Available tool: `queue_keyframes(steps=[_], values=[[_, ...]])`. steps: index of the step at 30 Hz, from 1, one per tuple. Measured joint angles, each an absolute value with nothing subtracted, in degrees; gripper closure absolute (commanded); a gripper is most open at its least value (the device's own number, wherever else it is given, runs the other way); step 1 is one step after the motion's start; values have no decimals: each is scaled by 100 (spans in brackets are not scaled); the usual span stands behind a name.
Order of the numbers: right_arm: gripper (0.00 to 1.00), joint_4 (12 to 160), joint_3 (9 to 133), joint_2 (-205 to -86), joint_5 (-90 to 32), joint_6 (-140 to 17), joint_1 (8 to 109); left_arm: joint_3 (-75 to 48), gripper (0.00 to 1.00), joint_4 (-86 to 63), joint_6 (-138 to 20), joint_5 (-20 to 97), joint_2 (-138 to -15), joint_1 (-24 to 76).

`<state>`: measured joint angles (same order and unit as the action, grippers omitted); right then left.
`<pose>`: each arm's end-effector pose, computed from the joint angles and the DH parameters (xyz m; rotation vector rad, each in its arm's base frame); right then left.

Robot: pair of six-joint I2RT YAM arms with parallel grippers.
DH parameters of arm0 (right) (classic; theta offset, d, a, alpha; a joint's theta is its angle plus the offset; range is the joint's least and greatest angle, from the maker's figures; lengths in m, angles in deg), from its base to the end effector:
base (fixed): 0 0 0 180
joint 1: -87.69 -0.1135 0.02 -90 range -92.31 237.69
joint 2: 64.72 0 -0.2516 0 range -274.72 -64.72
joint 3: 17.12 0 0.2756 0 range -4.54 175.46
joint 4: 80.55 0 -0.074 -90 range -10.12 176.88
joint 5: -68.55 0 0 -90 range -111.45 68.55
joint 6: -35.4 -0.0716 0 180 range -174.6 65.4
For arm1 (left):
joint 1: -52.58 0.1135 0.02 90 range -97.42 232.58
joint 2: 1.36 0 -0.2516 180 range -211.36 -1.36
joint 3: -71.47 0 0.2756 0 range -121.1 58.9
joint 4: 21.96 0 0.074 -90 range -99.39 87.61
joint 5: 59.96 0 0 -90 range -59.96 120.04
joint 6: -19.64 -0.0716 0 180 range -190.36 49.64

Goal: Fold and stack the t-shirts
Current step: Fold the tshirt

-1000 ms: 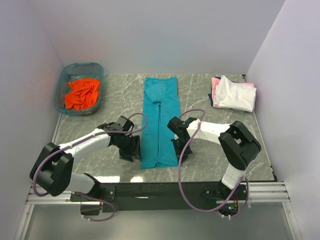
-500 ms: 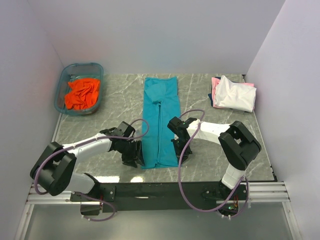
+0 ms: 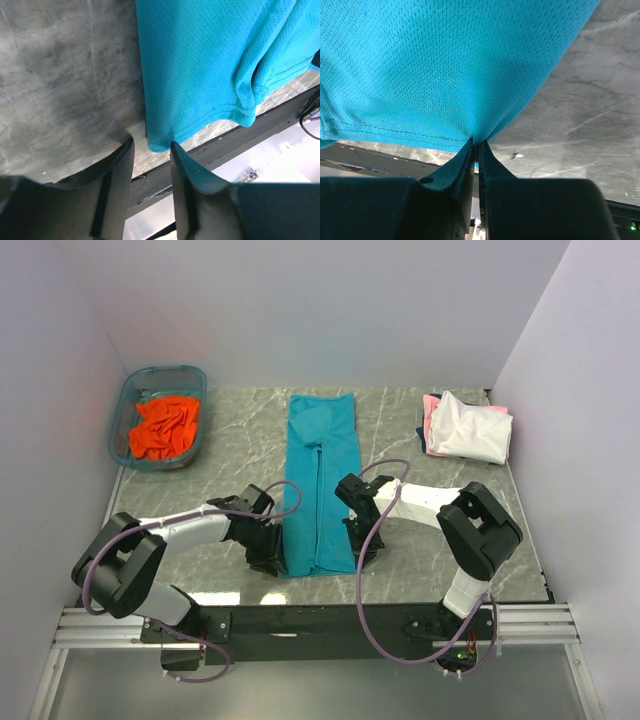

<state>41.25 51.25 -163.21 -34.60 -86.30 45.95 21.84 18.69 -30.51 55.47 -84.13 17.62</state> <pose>0.2128 0.2117 0.0804 0.2687 -3.0006 -0.3047 0.1937 -0.1729 0.0793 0.0316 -2.9915 0.7946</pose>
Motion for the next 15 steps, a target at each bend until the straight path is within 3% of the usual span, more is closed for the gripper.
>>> queue_keyframes(steps=[12,15], values=[[89,4125,5125,-16321,-3464,-8650,4595,2177,68,1707,-3070,5735,-8631,1760],[90,4125,5125,-16321,-3464,-8652,4595,2167,77,1676,-3070,5797,-8694,1760]])
